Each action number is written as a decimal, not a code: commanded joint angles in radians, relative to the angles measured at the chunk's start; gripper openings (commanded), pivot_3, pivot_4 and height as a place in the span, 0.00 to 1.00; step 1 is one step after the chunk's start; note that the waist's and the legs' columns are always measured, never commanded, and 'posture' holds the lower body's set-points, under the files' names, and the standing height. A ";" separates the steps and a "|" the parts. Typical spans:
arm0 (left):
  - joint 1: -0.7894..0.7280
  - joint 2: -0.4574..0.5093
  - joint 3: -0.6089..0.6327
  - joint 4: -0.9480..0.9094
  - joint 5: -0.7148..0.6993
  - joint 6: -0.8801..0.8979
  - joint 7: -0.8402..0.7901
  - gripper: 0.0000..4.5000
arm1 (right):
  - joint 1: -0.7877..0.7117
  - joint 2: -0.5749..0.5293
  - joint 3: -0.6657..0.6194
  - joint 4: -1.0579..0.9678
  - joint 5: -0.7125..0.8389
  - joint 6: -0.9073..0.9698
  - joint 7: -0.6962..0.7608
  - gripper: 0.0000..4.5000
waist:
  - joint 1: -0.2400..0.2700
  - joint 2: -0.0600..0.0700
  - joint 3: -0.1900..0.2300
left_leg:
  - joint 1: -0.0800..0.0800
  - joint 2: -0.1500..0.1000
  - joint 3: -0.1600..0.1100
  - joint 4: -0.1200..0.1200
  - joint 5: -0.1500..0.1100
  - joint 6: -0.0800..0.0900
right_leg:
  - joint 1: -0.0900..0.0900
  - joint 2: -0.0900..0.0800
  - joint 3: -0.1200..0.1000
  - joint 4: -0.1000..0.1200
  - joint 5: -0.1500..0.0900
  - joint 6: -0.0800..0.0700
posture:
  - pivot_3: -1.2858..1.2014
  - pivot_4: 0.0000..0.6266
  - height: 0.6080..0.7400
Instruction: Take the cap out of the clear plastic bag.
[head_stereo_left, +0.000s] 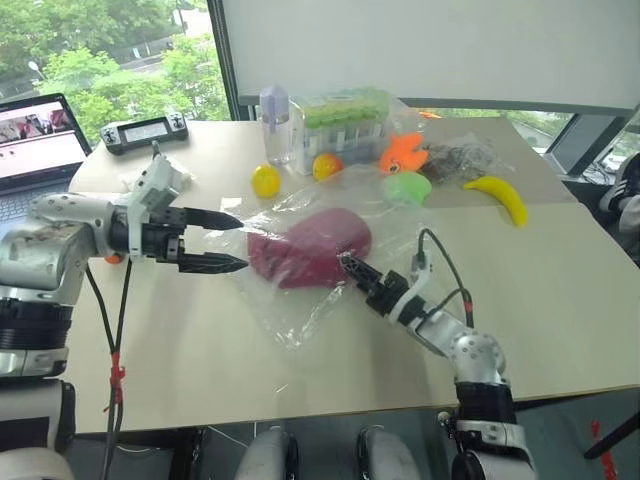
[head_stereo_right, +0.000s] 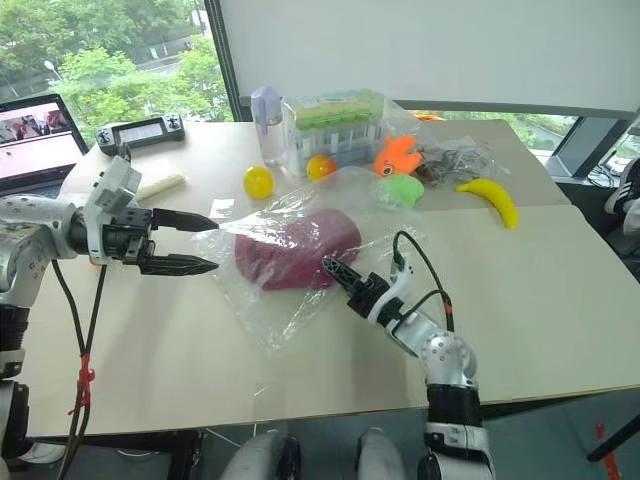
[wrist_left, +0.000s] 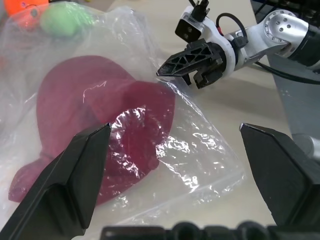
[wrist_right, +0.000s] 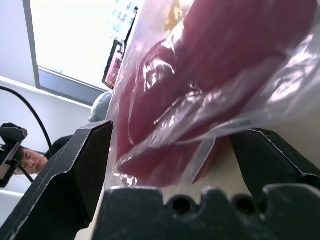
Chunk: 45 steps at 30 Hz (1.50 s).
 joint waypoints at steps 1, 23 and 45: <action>0.001 0.008 0.025 -0.022 0.011 -0.028 0.009 1.00 | 0.006 -0.004 0.047 0.026 -0.067 -0.005 0.029 0.85 | 0.000 0.000 0.000 | 0.000 0.000 0.000 0.000 0.000 0.000 | 0.000 0.000 0.000 0.000 0.000 0.000 | 0.52 0.24 1.00; -0.028 -0.054 -0.019 -0.010 0.042 -0.041 0.026 1.00 | 0.086 -0.656 0.441 -0.333 -0.438 -0.018 0.468 0.00 | 0.012 0.000 0.000 | -0.008 0.000 0.001 0.001 0.000 0.000 | -0.007 0.000 0.000 -0.001 0.000 -0.001 | 0.52 0.24 1.00; -0.013 -0.127 -0.048 0.003 0.060 -0.076 0.036 1.00 | -0.395 -0.407 0.290 0.687 -0.935 -0.801 -0.059 0.00 | -0.010 -0.002 0.002 | -0.015 -0.001 0.002 -0.007 0.012 -0.006 | -0.013 0.000 0.004 -0.004 0.001 -0.001 | 0.52 0.24 1.00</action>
